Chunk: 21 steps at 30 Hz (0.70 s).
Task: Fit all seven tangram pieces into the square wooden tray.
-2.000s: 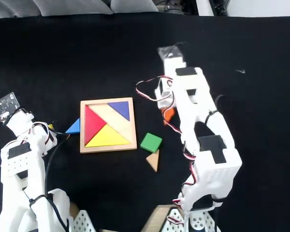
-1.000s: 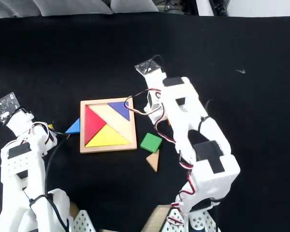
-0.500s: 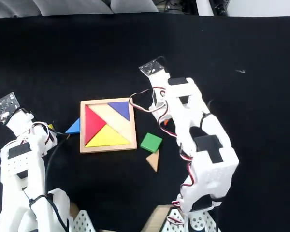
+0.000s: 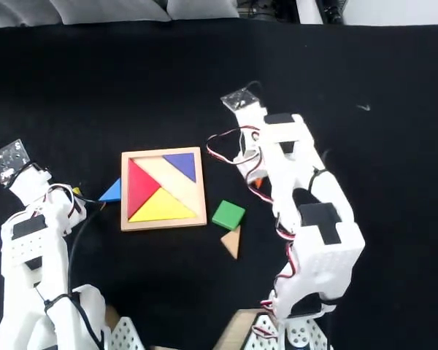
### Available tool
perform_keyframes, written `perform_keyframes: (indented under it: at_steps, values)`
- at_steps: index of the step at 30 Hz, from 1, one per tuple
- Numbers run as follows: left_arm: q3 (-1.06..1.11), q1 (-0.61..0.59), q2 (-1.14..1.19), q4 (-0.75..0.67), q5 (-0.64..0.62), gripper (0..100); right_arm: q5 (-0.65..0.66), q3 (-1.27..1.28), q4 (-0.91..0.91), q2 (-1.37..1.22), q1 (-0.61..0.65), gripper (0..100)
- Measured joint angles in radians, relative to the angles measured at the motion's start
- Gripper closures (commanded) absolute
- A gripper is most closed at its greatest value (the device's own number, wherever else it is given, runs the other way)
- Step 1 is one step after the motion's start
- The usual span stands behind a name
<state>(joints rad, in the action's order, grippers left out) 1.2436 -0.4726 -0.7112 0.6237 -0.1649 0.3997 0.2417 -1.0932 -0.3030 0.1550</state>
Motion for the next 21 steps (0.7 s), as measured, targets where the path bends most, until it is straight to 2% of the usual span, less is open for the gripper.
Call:
perform_keyframes:
  at_steps: [7,13,21]
  values:
    - [0.000,0.000,0.000,0.000,0.000,83,0.005,0.006,0.000,0.060,0.075,76.2]
    - [0.000,0.000,0.000,0.000,0.000,83,0.009,-0.054,0.000,-0.048,0.074,76.2]
    - [0.000,0.000,0.000,0.000,0.000,83,0.015,-0.129,-0.017,-0.127,0.012,78.6]
